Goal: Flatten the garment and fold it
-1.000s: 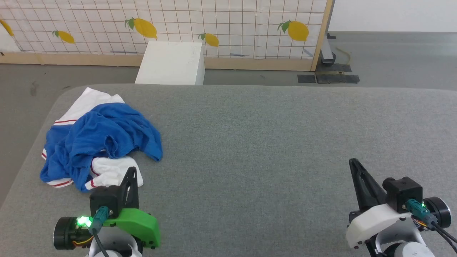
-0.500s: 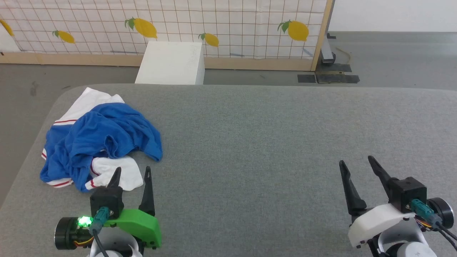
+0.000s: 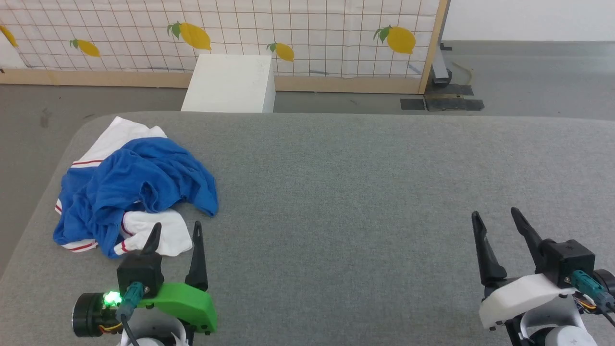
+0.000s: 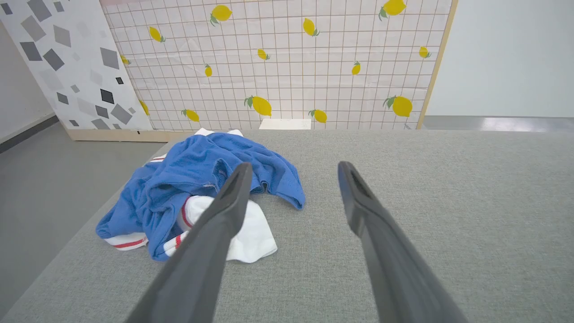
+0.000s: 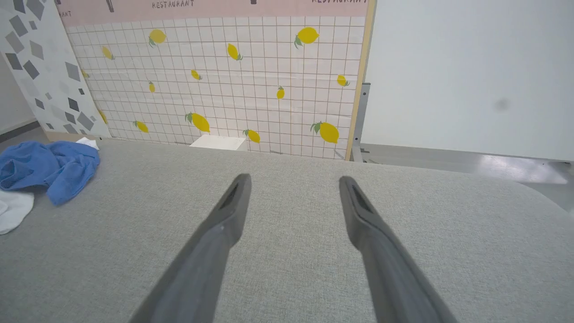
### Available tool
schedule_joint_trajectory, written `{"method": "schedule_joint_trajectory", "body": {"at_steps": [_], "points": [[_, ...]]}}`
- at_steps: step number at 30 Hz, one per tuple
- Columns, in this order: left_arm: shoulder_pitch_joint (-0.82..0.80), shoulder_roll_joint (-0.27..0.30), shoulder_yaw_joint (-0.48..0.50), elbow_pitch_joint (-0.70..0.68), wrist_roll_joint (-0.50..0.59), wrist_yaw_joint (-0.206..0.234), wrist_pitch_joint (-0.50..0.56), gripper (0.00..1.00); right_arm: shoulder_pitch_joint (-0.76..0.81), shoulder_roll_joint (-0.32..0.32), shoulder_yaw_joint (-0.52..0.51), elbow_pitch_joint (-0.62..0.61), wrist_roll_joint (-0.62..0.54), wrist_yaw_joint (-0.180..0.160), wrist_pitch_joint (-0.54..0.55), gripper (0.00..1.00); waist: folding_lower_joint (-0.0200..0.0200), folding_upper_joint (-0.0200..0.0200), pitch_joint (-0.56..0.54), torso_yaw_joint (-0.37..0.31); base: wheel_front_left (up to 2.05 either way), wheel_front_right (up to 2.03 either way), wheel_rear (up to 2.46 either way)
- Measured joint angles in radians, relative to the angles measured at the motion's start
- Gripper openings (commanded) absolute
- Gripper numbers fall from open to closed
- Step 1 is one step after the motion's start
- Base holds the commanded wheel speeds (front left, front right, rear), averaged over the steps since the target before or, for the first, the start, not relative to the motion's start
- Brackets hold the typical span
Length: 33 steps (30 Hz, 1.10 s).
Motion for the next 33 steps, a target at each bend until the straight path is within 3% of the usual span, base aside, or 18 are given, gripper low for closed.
{"method": "schedule_joint_trajectory", "body": {"at_steps": [18, 33], "points": [[0.005, 0.0, -0.002, -0.009, -0.02, 0.014, -0.038, 1.0, 0.0, 0.0, -0.023, 0.009, 0.02, 0.0, -0.035, 1.0, 0.0, 0.0, 0.008, 0.025, 0.0, 0.0, 0.0], [0.024, 0.0, -0.002, -0.021, -0.063, 0.035, -0.072, 1.0, 0.0, 0.0, -0.021, 0.022, 0.034, 0.0, -0.072, 1.0, 0.0, 0.0, 0.01, 0.098, 0.0, 0.0, 0.0]]}}
